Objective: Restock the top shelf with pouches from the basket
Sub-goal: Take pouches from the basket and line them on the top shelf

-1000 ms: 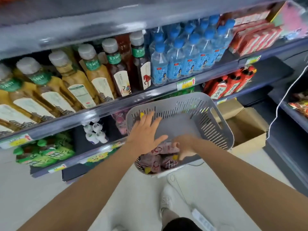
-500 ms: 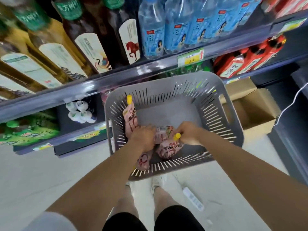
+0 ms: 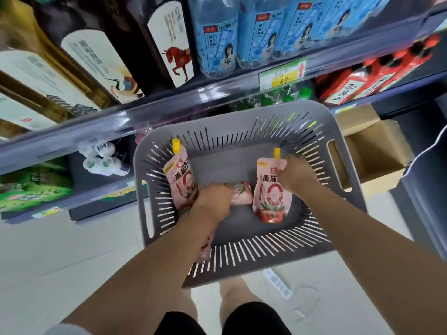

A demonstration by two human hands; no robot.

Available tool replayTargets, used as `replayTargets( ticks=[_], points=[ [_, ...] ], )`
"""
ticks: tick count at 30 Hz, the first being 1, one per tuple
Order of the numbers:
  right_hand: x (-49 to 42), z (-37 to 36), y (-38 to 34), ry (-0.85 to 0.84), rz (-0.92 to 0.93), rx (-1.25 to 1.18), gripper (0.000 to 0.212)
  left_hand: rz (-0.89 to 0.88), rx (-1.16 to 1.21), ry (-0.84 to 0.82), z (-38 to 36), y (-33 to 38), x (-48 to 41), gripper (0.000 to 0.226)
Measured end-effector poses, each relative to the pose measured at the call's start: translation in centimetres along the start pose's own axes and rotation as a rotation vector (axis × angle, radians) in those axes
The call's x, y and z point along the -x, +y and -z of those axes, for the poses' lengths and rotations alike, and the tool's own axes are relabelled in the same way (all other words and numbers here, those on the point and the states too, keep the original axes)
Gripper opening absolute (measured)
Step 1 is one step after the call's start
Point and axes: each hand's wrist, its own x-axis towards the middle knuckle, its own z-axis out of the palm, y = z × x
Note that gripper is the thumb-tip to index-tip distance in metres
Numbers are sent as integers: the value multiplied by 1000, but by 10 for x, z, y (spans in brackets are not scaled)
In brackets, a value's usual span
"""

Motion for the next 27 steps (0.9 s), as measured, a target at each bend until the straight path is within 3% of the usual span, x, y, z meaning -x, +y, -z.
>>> replayTargets(
  ticks=[5, 10, 14, 17, 22, 27],
  points=[
    [-1, -18, 1, -39, -91, -319, 74, 24, 103, 12, 19, -13, 1, 29],
    [10, -40, -11, -113, -141, -212, 91, 142, 434, 158, 17, -21, 22, 12],
    [10, -56, -14, -194, -227, -130, 114, 155, 493, 276, 15, -25, 32, 6],
    [7, -60, -13, -194, -245, -91, 111, 156, 488, 310, 18, -19, 40, 16],
    [-3, -54, -12, -165, -268, -112, 92, 79, 584, 331, 27, 4, 56, 9],
    [-4, -51, -9, -179, -285, -161, 99, 104, 687, 291, 32, 21, 67, 12]
  ],
)
